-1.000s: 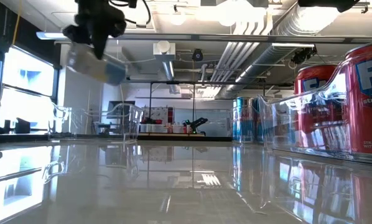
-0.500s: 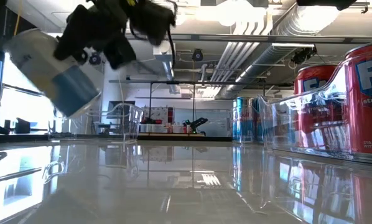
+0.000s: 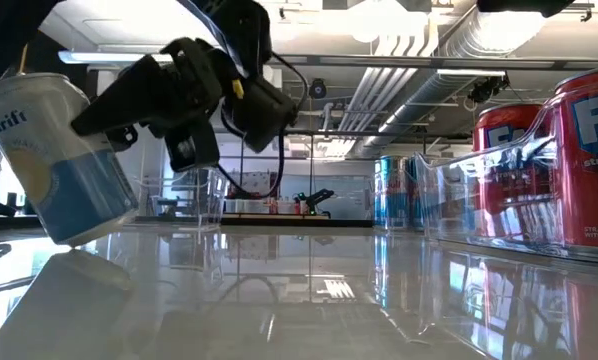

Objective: Sort soda cans
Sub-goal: Remove the white soda can from the top left transparent bin

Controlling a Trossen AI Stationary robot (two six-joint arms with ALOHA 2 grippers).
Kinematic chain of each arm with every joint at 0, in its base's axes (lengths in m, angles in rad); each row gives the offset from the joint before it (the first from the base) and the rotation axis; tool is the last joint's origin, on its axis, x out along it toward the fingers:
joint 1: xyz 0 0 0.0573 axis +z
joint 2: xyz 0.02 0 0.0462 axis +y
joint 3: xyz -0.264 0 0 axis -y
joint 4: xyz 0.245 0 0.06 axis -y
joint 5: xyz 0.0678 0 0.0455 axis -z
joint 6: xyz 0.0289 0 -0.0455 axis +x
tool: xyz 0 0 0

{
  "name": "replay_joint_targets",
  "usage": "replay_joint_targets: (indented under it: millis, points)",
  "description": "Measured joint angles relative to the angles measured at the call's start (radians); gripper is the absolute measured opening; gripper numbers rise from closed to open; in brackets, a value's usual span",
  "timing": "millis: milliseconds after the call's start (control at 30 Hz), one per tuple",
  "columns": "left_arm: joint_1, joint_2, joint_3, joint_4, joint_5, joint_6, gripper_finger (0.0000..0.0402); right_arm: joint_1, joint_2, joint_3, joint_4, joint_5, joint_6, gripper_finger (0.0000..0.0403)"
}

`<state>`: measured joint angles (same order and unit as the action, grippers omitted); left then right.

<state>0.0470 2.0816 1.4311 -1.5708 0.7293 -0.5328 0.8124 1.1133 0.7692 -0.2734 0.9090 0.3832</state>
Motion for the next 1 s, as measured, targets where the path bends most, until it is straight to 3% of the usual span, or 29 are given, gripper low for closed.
replay_joint_targets:
  millis: [600,1000]
  points:
    - [0.048,0.0,0.0,0.012,0.003,0.018,0.0329,0.0,0.0,0.0,-0.008,0.0,0.002,0.0333]
    - [0.1,0.0,0.0,0.016,-0.003,0.032,0.0333,0.0,0.0,0.0,-0.059,0.0,0.064,0.0333]
